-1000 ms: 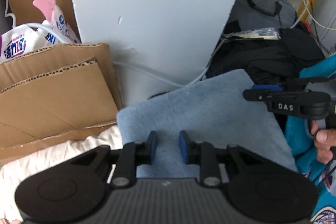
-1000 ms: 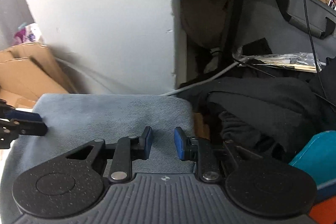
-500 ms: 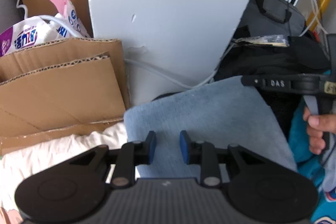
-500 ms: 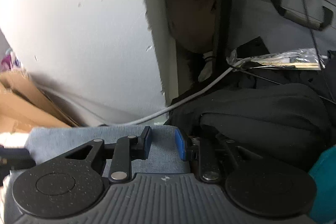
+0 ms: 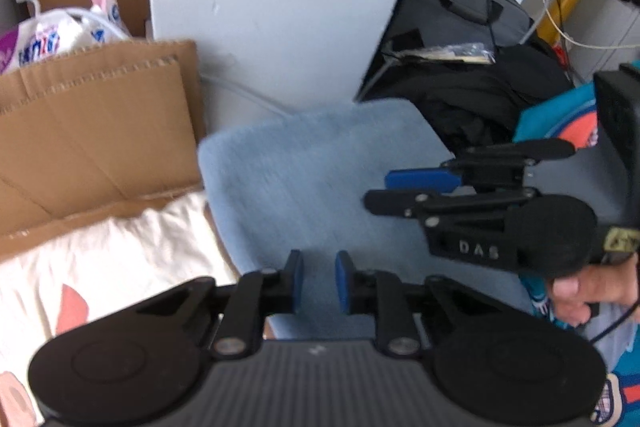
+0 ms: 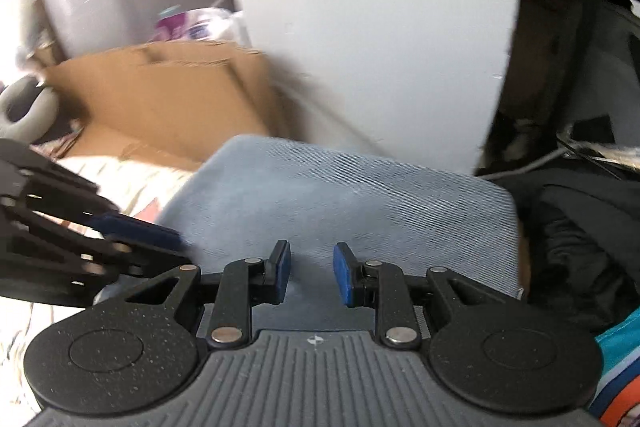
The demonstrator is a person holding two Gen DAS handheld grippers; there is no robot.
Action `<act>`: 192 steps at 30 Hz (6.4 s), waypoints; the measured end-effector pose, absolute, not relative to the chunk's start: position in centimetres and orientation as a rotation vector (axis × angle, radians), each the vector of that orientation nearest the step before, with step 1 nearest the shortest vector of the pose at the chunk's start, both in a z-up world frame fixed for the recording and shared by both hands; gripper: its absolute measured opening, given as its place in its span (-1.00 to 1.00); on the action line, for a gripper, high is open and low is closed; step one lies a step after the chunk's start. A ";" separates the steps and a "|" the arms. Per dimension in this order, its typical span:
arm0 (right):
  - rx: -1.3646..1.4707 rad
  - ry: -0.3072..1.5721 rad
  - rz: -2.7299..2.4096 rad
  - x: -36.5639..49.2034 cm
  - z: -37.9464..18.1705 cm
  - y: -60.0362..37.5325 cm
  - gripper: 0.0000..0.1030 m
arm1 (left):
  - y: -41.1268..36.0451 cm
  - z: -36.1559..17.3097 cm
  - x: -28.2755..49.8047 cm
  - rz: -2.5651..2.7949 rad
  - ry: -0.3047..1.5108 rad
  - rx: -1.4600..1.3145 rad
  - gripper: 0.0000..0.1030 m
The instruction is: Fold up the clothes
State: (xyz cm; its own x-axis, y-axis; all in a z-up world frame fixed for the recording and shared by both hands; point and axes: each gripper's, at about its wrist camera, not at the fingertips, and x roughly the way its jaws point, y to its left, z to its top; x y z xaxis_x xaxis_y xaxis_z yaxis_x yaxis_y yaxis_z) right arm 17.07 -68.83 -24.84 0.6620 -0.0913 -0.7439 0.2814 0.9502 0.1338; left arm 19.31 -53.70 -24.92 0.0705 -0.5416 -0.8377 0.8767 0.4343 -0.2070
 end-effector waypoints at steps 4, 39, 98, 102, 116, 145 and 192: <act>0.191 0.859 -0.169 16.4 -24.5 -66.4 -0.52 | -53.7 -25.8 19.0 -1.105 1.024 0.404 -0.66; 0.246 0.835 -0.196 7.7 -26.7 -61.3 -0.61 | -45.2 -27.0 13.2 -1.059 0.959 0.278 -0.72; 1.409 0.180 -0.503 -8.1 -36.9 -62.0 -0.54 | -38.8 -32.7 13.7 -1.089 1.282 -0.252 -0.17; 1.465 0.154 -0.491 -8.8 -37.8 -61.9 -0.46 | -38.2 -34.1 13.6 -1.081 1.316 -0.371 -0.30; 1.456 0.172 -0.433 -7.7 -38.3 -60.8 -0.53 | -36.8 -34.0 13.4 -1.077 1.335 -0.447 -0.66; 1.104 0.560 -0.628 -7.0 -28.5 -58.3 0.29 | -35.3 -25.4 12.5 -0.916 1.322 -0.114 0.39; 0.898 0.855 -0.600 -8.2 -0.4 -50.8 0.99 | -25.1 2.5 6.6 -0.771 1.191 0.102 0.99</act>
State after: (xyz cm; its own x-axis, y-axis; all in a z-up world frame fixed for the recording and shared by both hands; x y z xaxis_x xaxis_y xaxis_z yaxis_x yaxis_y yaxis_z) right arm -8.22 -50.78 -0.45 0.5356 -0.1004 -0.8385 0.7541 0.5037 0.4214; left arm 6.59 -25.08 2.55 0.1525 -0.4848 -0.8613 0.5870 0.7455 -0.3157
